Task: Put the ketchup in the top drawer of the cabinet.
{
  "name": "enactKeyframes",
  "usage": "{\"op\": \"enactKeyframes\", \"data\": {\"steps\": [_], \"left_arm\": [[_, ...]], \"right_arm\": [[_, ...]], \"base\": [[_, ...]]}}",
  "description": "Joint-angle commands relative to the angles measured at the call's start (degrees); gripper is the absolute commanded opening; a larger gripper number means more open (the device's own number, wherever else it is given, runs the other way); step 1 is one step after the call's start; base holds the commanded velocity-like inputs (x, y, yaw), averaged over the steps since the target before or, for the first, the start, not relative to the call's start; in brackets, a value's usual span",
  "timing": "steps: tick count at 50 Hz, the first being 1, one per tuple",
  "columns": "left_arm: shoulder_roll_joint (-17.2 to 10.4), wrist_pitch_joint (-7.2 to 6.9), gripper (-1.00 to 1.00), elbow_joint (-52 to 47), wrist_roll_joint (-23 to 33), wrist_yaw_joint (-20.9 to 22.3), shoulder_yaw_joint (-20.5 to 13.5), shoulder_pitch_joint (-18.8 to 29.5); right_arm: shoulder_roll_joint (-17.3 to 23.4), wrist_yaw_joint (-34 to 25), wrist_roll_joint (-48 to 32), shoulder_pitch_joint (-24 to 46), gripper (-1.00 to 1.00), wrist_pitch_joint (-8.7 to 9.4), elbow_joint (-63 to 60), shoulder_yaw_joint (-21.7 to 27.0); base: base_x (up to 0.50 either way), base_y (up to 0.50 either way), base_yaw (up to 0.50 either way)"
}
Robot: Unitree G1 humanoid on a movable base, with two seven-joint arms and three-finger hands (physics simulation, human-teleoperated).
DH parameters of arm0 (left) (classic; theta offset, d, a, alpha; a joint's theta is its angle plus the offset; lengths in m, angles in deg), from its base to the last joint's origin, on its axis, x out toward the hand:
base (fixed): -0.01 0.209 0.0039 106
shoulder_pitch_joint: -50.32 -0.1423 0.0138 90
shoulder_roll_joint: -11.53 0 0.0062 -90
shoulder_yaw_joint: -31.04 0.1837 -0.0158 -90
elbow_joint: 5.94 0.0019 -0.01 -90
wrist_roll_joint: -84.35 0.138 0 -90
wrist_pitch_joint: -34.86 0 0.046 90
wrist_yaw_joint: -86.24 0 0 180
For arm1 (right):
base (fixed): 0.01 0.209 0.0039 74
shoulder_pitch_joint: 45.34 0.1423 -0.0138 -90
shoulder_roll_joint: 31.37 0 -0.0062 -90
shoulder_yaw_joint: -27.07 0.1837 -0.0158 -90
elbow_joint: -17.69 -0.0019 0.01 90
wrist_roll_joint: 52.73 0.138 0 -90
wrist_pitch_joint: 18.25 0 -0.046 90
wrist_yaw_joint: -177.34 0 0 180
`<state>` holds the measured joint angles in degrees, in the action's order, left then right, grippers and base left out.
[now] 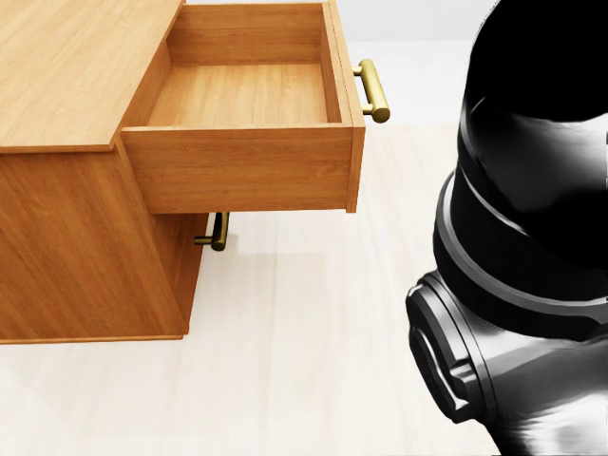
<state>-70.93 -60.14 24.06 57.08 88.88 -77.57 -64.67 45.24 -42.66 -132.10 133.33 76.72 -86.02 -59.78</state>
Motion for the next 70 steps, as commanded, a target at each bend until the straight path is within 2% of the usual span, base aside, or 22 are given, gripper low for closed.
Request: {"op": "enactKeyframes", "data": {"steps": [1, 8, 19, 32, 50, 59, 70], "left_arm": [[-0.3, 0.0, 1.0, 0.0, -0.5, -0.3, -0.3, 0.1], [-0.5, 0.0, 1.0, 0.0, -0.8, -0.5, -0.5, 0.4], [-0.1, 0.0, 1.0, 0.0, -0.5, -0.3, -0.6, 0.7], [0.9, 0.0, 1.0, 0.0, 0.7, 0.6, -0.2, 0.9], [0.6, 0.0, 1.0, 0.0, 0.5, 0.5, 0.0, 0.7], [2.3, 0.0, 1.0, 0.0, 1.8, 2.0, -0.3, 1.6], [2.2, 0.0, 1.0, 0.0, 1.3, 2.1, -0.8, 1.5]], "right_arm": [[11.7, 0.0, 21.4, 11.5, -1.0, 0.03, 19.6, -6.1], [10.7, 0.0, 27.9, 15.8, -1.0, 0.03, 34.2, -2.1], [13.1, 0.0, 38.8, 20.1, -1.0, 0.03, 54.3, -0.7], [13.8, 0.0, 46.9, 24.7, -1.0, 0.03, 78.1, -0.5], [13.9, 0.0, 45.6, 22.6, -1.0, 0.03, 85.0, -1.4], [14.1, 0.0, 44.3, 21.1, -1.0, 0.03, 85.8, -1.2], [14.4, 0.0, 43.6, 20.1, -1.0, 0.03, 86.3, -0.9]], "base": [[0.0, 0.0, 0.0], [0.0, 0.0, 0.0], [0.0, 0.0, 0.0], [0.0, 0.0, 0.0], [0.0, 0.0, 0.0], [0.0, 0.0, 0.0], [0.0, 0.0, 0.0]]}}
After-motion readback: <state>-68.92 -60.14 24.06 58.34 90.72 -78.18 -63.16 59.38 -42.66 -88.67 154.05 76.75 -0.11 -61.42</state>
